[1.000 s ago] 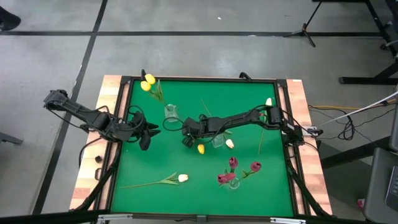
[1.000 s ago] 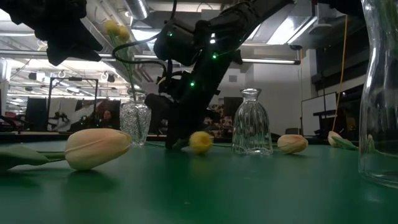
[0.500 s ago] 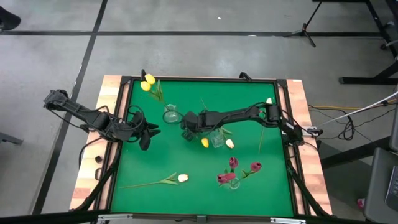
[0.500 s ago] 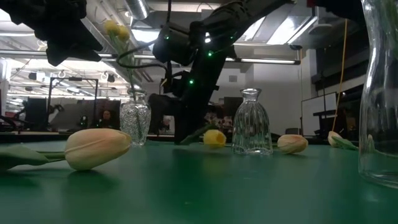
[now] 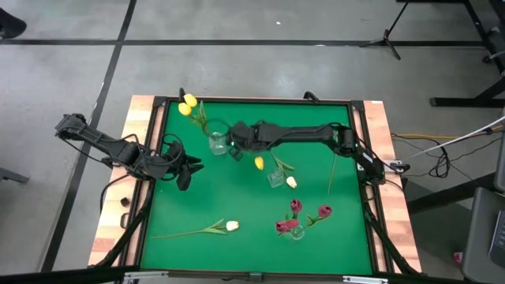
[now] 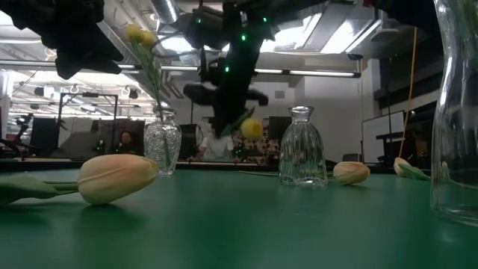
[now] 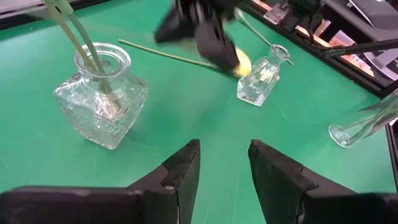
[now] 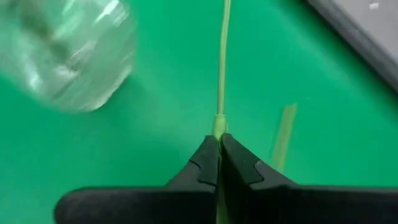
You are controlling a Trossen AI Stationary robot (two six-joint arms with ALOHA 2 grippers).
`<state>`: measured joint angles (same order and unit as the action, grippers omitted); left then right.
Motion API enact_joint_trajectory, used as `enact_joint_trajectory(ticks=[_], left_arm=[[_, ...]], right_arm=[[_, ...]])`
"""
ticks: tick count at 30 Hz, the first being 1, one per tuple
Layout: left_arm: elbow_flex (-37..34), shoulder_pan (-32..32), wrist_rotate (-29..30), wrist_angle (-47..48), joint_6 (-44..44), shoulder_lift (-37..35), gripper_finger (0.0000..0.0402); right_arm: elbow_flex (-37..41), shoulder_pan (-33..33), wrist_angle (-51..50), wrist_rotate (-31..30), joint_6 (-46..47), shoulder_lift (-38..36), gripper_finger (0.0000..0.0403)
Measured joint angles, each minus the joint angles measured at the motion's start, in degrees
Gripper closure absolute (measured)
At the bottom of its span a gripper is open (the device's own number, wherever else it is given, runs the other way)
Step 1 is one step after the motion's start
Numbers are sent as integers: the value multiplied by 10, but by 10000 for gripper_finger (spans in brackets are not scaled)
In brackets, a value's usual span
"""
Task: Sort flowers into vase by color
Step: Put the yellow tulip into the top left transparent vase
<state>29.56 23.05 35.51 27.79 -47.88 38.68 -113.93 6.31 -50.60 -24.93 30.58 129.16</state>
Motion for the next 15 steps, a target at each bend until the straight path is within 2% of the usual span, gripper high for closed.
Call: enact_joint_trajectory(ticks=[9, 15], left_arm=[[0, 0, 0, 0, -1, 0, 266], [0, 0, 0, -2, -2, 0, 266]], right_arm=[[-205, 20, -177, -99, -70, 0, 400], [-183, 19, -189, -101, -116, -81, 400]])
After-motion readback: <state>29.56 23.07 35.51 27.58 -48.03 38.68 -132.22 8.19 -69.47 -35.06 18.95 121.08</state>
